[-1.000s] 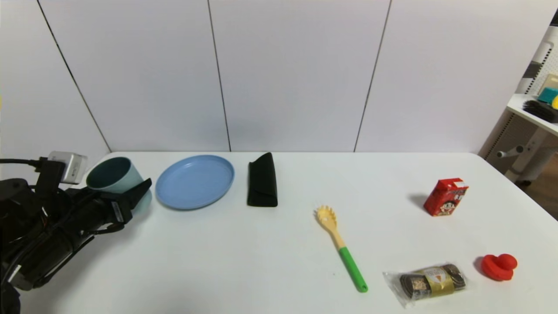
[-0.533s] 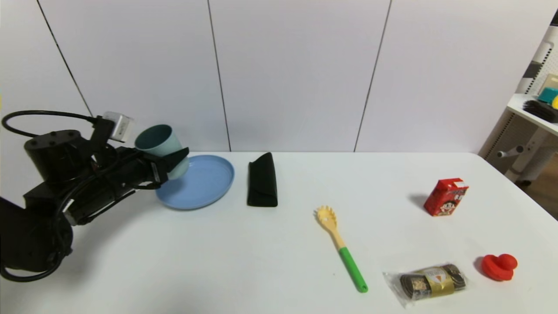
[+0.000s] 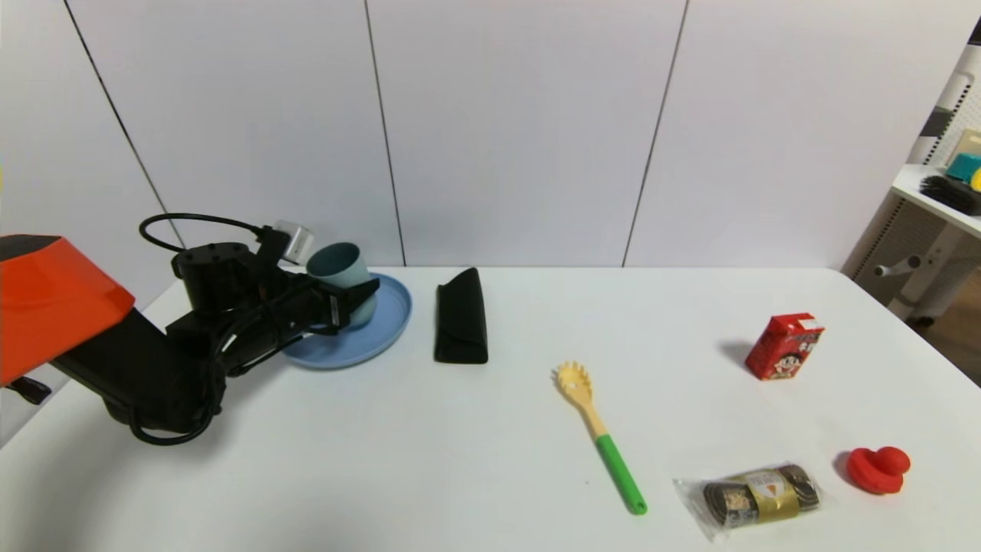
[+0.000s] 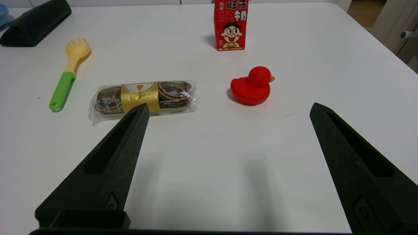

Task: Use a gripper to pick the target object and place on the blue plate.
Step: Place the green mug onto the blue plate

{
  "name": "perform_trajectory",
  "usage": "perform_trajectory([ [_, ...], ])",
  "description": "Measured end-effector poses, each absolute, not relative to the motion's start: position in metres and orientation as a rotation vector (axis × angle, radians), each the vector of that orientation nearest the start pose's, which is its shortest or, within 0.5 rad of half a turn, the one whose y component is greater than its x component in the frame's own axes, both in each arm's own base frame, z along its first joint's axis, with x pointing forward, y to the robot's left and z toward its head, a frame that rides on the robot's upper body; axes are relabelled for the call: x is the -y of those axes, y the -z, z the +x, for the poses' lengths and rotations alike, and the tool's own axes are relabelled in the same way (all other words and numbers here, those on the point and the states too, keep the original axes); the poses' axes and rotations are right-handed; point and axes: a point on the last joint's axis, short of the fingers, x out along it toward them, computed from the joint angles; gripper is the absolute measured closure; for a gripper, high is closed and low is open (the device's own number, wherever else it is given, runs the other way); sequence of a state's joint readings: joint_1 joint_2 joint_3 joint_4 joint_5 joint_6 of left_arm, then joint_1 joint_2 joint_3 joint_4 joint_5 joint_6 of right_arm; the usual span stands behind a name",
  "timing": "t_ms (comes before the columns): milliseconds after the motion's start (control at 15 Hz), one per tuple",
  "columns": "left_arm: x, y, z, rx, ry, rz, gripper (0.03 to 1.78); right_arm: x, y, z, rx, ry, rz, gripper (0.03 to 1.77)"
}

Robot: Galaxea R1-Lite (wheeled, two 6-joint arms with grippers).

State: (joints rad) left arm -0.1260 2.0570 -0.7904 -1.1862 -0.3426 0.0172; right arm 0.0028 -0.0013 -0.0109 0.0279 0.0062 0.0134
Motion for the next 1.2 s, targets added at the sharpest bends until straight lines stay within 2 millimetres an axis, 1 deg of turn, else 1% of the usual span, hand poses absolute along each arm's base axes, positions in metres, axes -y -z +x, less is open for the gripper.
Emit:
perform_trajectory([
  [133, 0.054, -0.107, 0.367, -0.091, 0.468, 0.006, 0.64, 0.000, -0.076, -0.024, -0.015, -0.008, 0.013, 0.10],
  [400, 0.054, -0.103, 0.370, -0.103, 0.468, 0.007, 0.43, 0.000, -0.076, -0.024, -0.016, -0.008, 0.013, 0.10],
  [533, 0.054, -0.105, 0.370, -0.096, 0.468, 0.007, 0.36, 0.000, -0.076, -0.024, -0.015, -0.009, 0.014, 0.10],
  [667, 0.053, -0.116, 0.368, -0.076, 0.468, 0.009, 0.30, 0.000, -0.076, -0.024, -0.015, -0.008, 0.014, 0.10],
  [733, 0.052, -0.127, 0.365, -0.063, 0.467, 0.011, 0.28, 0.000, -0.076, -0.024, -0.015, -0.009, 0.014, 0.10],
  [800, 0.051, -0.142, 0.360, -0.046, 0.464, 0.012, 0.26, 0.000, -0.076, -0.024, -0.015, -0.009, 0.013, 0.10],
  [933, 0.046, -0.184, 0.339, -0.016, 0.457, 0.017, 0.22, 0.000, -0.076, -0.024, -0.016, -0.008, 0.014, 0.10],
  [1000, 0.043, -0.204, 0.323, -0.016, 0.449, 0.019, 0.21, 0.000, -0.076, -0.024, -0.016, -0.009, 0.014, 0.10],
  [1067, 0.038, -0.227, 0.302, -0.014, 0.433, 0.026, 0.20, 0.000, -0.076, -0.024, -0.016, -0.008, 0.014, 0.10],
  [1200, 0.029, -0.263, 0.252, -0.027, 0.382, 0.052, 0.17, 0.000, -0.076, -0.024, -0.015, -0.008, 0.014, 0.10],
])
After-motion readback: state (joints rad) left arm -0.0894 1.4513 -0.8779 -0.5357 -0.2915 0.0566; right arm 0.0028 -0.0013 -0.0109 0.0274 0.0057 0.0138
